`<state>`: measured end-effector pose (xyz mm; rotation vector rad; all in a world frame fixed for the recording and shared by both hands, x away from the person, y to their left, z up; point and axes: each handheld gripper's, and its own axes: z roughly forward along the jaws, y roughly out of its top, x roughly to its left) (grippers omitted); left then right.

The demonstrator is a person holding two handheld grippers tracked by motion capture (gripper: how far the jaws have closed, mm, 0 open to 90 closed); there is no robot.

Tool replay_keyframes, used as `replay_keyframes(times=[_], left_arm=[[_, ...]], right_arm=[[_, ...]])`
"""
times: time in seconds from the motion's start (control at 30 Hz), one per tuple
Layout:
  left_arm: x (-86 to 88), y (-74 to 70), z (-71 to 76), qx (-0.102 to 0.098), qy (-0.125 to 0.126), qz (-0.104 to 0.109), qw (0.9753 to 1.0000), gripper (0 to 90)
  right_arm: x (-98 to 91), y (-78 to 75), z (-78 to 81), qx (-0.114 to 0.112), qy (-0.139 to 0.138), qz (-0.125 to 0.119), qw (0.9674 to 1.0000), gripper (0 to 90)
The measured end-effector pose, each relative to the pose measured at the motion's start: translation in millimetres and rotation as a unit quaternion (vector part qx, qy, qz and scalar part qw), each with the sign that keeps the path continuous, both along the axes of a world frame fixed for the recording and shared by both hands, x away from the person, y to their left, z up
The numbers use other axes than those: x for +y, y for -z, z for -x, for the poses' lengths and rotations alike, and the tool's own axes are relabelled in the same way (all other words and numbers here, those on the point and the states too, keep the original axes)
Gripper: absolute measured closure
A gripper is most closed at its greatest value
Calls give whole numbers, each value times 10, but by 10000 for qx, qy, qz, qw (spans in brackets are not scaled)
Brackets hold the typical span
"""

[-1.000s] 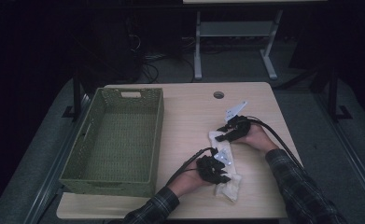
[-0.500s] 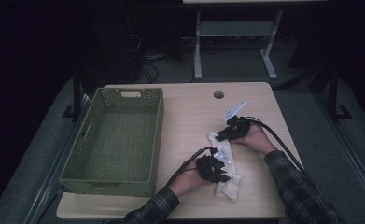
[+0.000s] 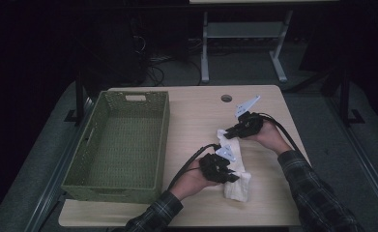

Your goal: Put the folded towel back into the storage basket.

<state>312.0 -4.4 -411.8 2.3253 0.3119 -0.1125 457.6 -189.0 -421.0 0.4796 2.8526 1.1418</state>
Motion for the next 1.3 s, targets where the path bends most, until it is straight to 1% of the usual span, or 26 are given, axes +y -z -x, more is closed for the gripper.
replay_keyframes(times=[0.03, 0.07, 0.13, 0.17, 0.2, 0.23, 0.27, 0.3, 0.37, 0.43, 0.5, 0.57, 0.6, 0.67, 0.8, 0.9, 0.93, 1.0, 1.03, 1.1, 1.13, 1.3], left_arm=[[12, -51, -8, -11, 2, -17, 10000, 814], [21, -104, -11, -18, -24, -5, 10000, 814], [48, -213, -20, -51, -38, 23, 10000, 814], [62, -268, -23, -79, -54, 38, 9999, 814], [78, -322, -28, -103, -64, 44, 9999, 814], [96, -372, -32, -100, -99, 53, 9999, 814], [119, -422, -42, -139, -101, 29, 9998, 814], [138, -467, -43, -122, -149, 44, 9998, 814], [185, -555, -56, -133, -152, 33, 9998, 814], [233, -633, -65, -133, -179, 73, 9997, 814], [283, -704, -74, -186, -178, 88, 9996, 814], [351, -777, -82, -248, -176, 58, 9995, 814], [391, -808, -85, -240, -212, 114, 9994, 814], [489, -873, -104, -256, -208, 127, 9994, 814], [699, -984, -157, -301, -295, 156, 9990, 814], [882, -1055, -199, -332, -351, 222, 9986, 814], [925, -1071, -210, -352, -350, 219, 9985, 814], [1038, -1112, -231, -359, -366, 262, 9983, 814], [1092, -1132, -237, -358, -393, 304, 9981, 814], [1202, -1177, -245, -405, -418, 316, 9978, 814], [1260, -1203, -250, -436, -433, 309, 9976, 814], [1557, -1315, -261, -557, -559, 390, 9961, 814]], right_arm=[[3, -46, -4, -22, -16, -23, 10000, 785], [9, -90, -11, -89, -39, -43, 9999, 785], [16, -182, -14, -150, -59, -59, 9999, 784], [26, -226, -9, -131, -34, -102, 9999, 784], [32, -268, -12, -184, -46, -91, 9998, 784], [37, -310, -10, -198, -39, -108, 9997, 784], [47, -349, -14, -211, -36, -150, 9997, 784], [55, -390, -17, -236, -43, -141, 9996, 784], [72, -471, -20, -279, -60, -173, 9994, 784], [103, -543, -26, -289, -91, -213, 9993, 784], [140, -609, -35, -315, -138, -224, 9992, 784], [189, -667, -44, -346, -155, -216, 9990, 784], [215, -694, -51, -361, -172, -213, 9990, 784], [273, -739, -69, -369, -210, -198, 9989, 784], [411, -817, -113, -423, -251, -203, 9986, 784], [533, -868, -150, -438, -296, -203, 9984, 784], [584, -892, -174, -487, -340, -187, 9981, 784], [662, -937, -198, -510, -366, -181, 9979, 784], [710, -972, -205, -486, -356, -182, 9980, 784], [814, -1038, -234, -557, -419, -191, 9974, 784], [873, -1072, -239, -556, -454, -206, 9972, 784], [1216, -1221, -241, -646, -634, -231, 9956, 784]])
